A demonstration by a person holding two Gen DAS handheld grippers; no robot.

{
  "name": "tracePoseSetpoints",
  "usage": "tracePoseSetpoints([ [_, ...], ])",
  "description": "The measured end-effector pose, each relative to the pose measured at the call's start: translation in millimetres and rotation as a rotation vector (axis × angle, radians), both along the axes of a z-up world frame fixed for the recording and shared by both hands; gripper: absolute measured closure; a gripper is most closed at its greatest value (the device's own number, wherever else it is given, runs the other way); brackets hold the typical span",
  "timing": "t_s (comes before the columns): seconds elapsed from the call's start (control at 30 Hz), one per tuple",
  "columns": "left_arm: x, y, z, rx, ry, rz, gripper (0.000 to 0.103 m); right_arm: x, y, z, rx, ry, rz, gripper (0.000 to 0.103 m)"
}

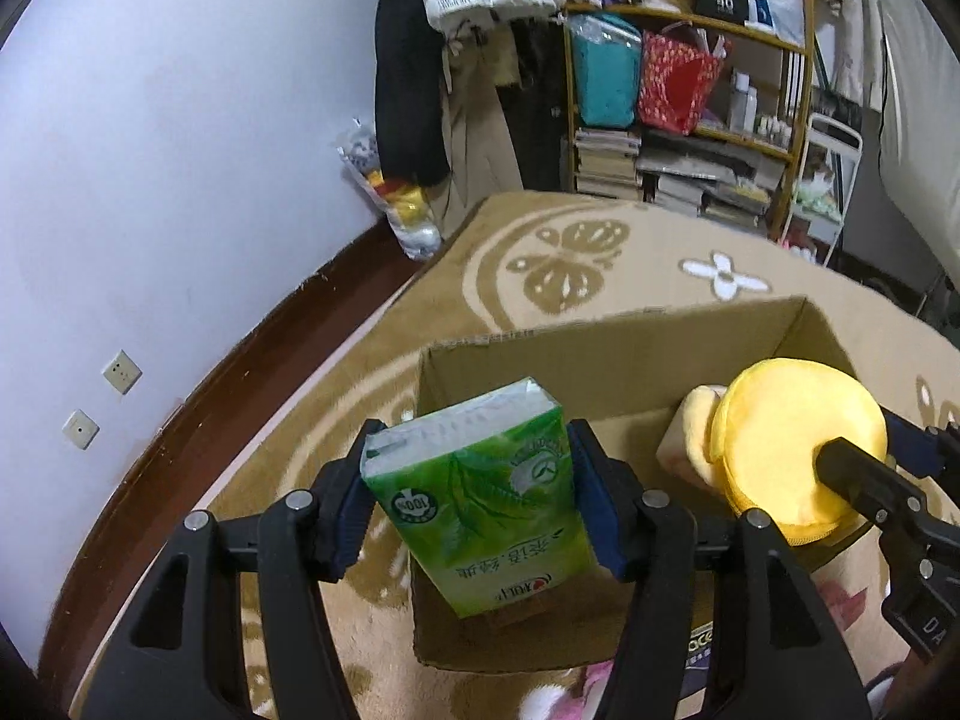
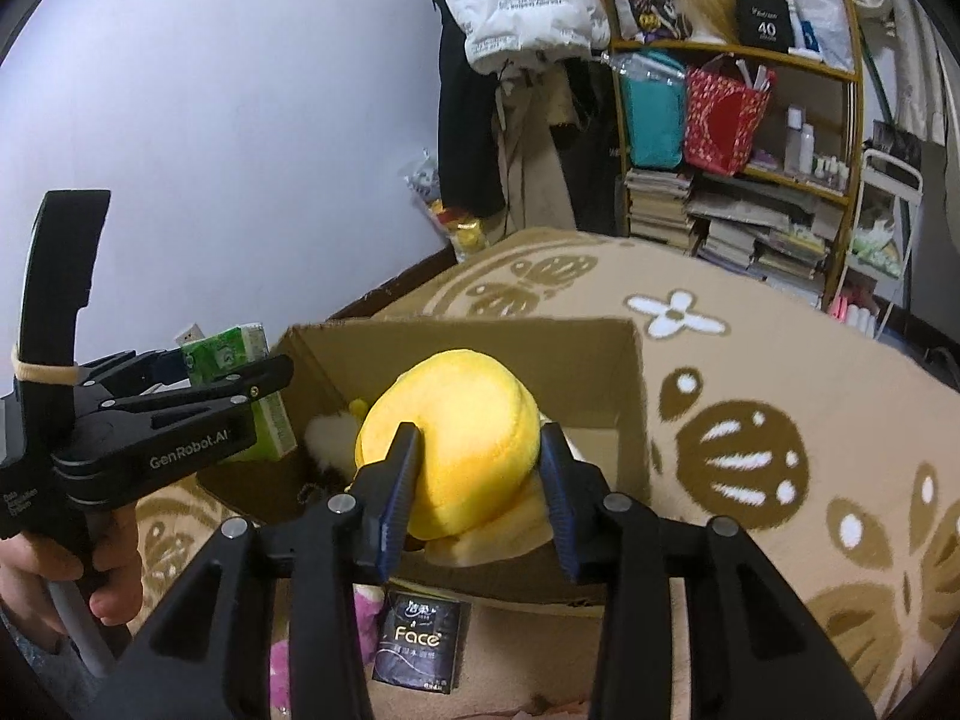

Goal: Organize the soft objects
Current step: 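Carry green tissue pack with left tool while right carries yellow plush over box, then open both tools to drop tissue pack and yellow plush into the box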

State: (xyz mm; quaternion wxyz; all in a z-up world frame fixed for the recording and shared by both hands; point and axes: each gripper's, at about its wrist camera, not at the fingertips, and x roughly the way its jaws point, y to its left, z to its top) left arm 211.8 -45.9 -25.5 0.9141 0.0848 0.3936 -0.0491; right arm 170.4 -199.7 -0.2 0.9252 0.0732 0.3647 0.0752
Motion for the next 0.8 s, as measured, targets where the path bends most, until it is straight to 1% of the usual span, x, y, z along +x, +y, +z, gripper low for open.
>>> tracePoseSetpoints([
  [0.13, 0.6, 0.9, -3.9, -0.007, 0.016, 0.001, 0.043, 1.2, 1.7, -6.0, -0.005, 0.016, 0.007, 0.057],
  [0.17, 0.1, 0.9, -3.4, -0.004, 0.015, 0.001, 0.041, 1.7, 1.5, -7.0, -0.002, 0.021, 0.008, 0.057],
  [0.2, -1.1, 0.9, -2.3, 0.004, 0.009, 0.002, 0.038, 1.8, 1.4, -7.5, 0.000, 0.023, 0.008, 0.057],
  [0.27, -4.2, 1.5, 0.0, 0.016, -0.009, 0.012, 0.022, 2.3, 0.7, -7.7, 0.009, 0.030, 0.013, 0.057],
  [0.33, -5.9, 4.2, 0.4, 0.021, -0.008, 0.046, 0.017, 3.1, 1.3, -6.4, 0.007, 0.037, 0.021, 0.057],
  [0.4, -5.7, 8.4, -0.4, 0.005, 0.004, 0.073, 0.015, 1.1, 0.4, -4.1, 0.000, 0.031, 0.014, 0.055],
  [0.47, -6.3, 11.5, -0.4, -0.003, 0.016, 0.087, 0.011, 0.8, -1.3, -2.3, 0.005, 0.032, 0.007, 0.038],
  [0.5, -8.4, 13.0, 1.1, -0.004, 0.010, 0.089, 0.008, -0.4, -2.0, -0.9, 0.008, 0.031, 0.000, 0.035],
  [0.53, -11.3, 14.3, 3.7, 0.000, -0.004, 0.092, 0.000, -1.1, -2.3, 0.6, 0.010, 0.027, -0.003, 0.030],
  [0.57, -14.0, 14.9, 5.9, 0.006, -0.018, 0.096, 0.000, -2.3, -2.6, 2.7, 0.011, 0.023, -0.008, 0.023],
  [0.6, -17.2, 15.5, 9.2, 0.025, -0.036, 0.107, 0.000, -3.7, -2.4, 4.6, 0.005, 0.022, -0.017, 0.019],
  [0.63, -19.6, 16.2, 12.5, 0.039, -0.051, 0.116, 0.000, -5.0, -2.8, 7.0, -0.004, 0.020, -0.035, 0.012],
  [0.67, -20.5, 16.6, 14.5, 0.042, -0.056, 0.115, 0.000, -7.3, -3.7, 10.1, -0.011, 0.015, -0.058, 0.007],
  [0.77, -22.5, 20.0, 19.9, 0.049, -0.047, 0.118, 0.000, -11.6, -6.6, 16.0, 0.004, 0.004, -0.082, 0.000],
  [0.8, -24.4, 22.1, 21.4, 0.050, -0.046, 0.120, 0.000, -12.7, -7.1, 17.2, 0.007, 0.004, -0.084, 0.000],
])
